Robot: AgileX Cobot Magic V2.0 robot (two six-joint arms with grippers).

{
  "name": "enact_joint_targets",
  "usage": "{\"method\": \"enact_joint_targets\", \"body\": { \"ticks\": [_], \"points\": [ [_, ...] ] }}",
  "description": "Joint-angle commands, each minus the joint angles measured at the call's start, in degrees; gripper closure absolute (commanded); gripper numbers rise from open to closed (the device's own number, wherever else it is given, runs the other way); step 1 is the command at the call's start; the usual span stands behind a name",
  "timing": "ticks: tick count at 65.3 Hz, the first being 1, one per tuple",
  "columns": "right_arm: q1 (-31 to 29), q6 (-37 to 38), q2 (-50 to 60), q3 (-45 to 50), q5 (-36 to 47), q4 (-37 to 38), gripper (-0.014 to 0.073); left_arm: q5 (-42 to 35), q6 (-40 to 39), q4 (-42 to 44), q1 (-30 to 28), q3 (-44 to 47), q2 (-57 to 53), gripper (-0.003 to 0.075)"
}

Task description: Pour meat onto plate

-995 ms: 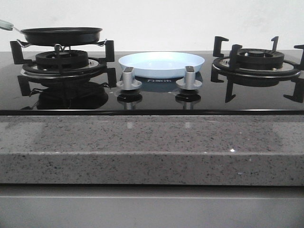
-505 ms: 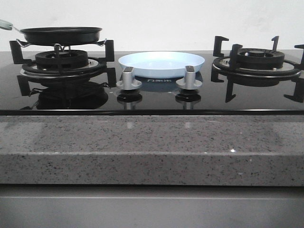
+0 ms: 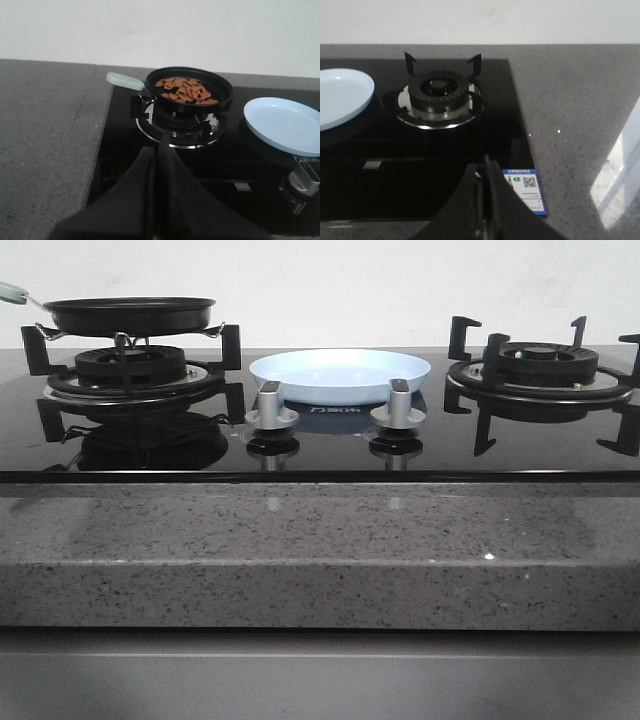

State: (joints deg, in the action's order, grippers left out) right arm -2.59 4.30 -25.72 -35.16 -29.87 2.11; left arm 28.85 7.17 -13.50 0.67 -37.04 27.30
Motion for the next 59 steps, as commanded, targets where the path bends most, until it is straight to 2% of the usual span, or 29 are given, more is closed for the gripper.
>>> {"method": "enact_joint_targets", "body": {
  "ticks": [1,23,28,38,41,45,59],
  "points": [
    [-0.5,0.2,-3.6,-2.1,3.3,0.1,0.0662,-3.6,-0.2,-0.4,0.0,-2.1,3.2,0.0741],
    [-0.3,0.2,-7.5,-2.1,2.4,0.0,0.0641,-3.7,-0.2,-0.4,0.0,-2.1,9.2,0.0736],
    [-0.2,0.2,-7.5,-2.1,2.2,0.0,0.0522,-3.7,0.1,-0.4,0.0,-2.1,10.1,0.0677],
    [0.9,0.2,-7.5,-2.1,2.0,-0.1,0.0157,-3.9,0.1,-0.4,0.0,-2.1,10.7,0.0362],
    [1.8,0.2,-7.5,-2.1,1.9,-0.2,0.01,-4.2,0.1,-0.4,0.0,-2.1,10.7,0.0287],
    [4.0,0.2,-7.7,-2.2,1.9,-0.7,0.0103,-4.3,0.1,-0.4,0.0,-2.1,10.7,0.0267],
    [13.3,-2.0,-15.8,-9.2,-4.5,-0.7,0.0149,-4.4,0.1,-0.4,0.0,-2.1,10.7,0.0321]
  ]
}}
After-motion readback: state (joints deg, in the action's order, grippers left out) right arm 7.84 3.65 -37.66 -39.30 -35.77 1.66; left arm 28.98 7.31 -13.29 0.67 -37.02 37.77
